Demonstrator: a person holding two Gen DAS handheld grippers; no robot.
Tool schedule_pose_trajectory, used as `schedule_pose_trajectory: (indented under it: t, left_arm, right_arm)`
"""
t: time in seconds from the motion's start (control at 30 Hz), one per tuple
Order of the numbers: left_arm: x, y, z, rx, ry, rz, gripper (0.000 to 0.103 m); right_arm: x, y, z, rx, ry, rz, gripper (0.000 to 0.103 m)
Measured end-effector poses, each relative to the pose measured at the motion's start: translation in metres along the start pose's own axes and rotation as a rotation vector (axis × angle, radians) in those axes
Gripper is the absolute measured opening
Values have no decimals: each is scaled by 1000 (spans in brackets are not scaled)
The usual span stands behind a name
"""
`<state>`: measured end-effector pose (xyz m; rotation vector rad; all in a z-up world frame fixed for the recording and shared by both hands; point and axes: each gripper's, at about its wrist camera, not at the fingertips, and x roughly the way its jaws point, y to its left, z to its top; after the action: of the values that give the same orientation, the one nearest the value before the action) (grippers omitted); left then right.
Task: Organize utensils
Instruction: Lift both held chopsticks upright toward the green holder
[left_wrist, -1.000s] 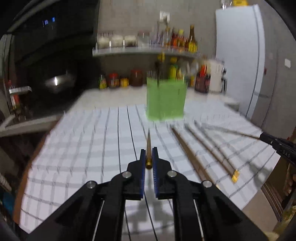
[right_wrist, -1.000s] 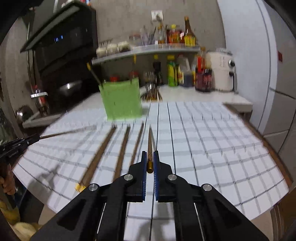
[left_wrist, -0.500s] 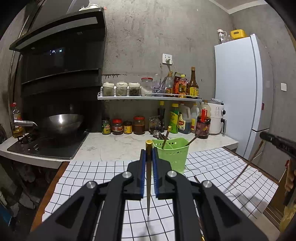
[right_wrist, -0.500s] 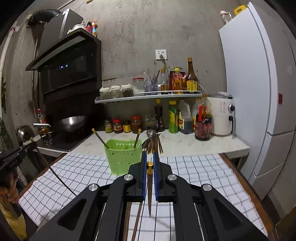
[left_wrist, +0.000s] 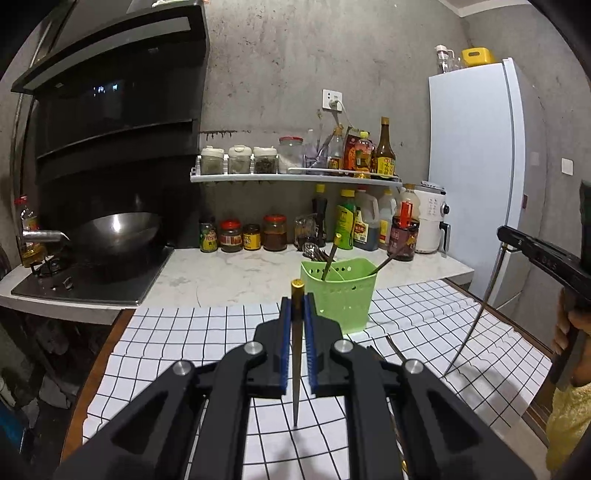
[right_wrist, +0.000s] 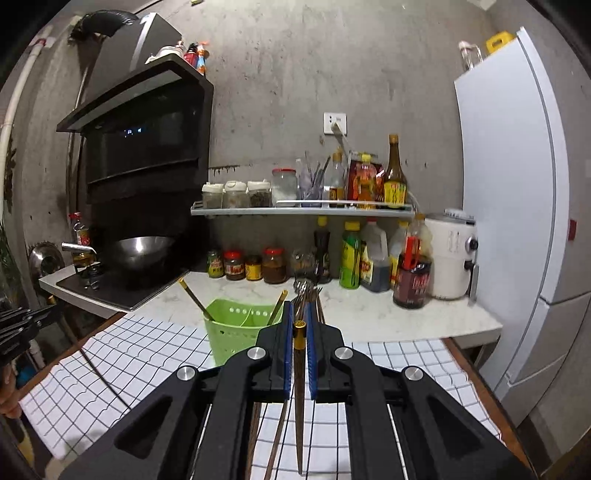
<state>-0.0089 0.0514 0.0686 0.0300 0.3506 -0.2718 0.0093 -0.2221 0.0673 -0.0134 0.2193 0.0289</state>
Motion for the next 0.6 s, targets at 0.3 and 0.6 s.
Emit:
schedule_pose_trajectory:
  t: [0.3, 0.6]
  left_arm:
    - [2, -2, -5, 7, 30, 7, 7]
    - [37, -2, -26, -4, 173, 8, 7]
  right_arm:
    - [13, 3, -18, -5, 93, 0, 8]
    - [37, -1, -52, 18, 260, 3, 7]
